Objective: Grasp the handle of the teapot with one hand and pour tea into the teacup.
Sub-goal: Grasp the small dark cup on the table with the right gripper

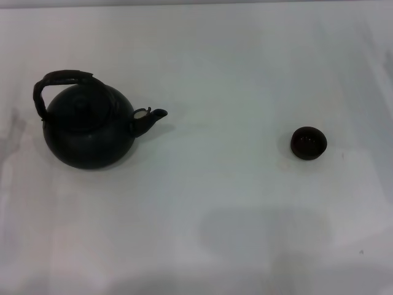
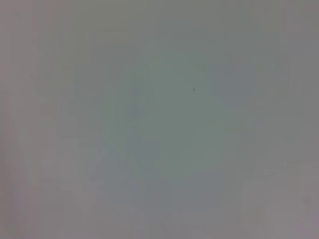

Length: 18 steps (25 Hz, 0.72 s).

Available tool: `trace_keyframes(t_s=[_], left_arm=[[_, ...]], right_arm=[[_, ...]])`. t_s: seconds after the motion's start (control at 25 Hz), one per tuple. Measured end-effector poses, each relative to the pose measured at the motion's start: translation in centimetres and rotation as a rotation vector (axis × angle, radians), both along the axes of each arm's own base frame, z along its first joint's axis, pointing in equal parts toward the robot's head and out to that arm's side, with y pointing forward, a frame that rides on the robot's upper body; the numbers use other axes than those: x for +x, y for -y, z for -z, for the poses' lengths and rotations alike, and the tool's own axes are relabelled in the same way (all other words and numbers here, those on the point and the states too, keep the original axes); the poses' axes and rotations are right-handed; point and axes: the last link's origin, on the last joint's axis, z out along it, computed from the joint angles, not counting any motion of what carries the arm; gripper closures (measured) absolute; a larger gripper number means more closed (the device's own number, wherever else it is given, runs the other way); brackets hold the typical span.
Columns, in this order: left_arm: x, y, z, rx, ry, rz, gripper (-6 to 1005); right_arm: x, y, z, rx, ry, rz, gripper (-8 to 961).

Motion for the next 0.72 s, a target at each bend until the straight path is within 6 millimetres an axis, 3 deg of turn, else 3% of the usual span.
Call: trace_keyframes(t_s=[0.72], left_arm=[[-0.01, -0.09, -0.27, 0.006, -0.012, 0.006, 121]], right_arm=[[0.0, -0.22, 0.14, -0.01, -0.088, 0.016, 128]])
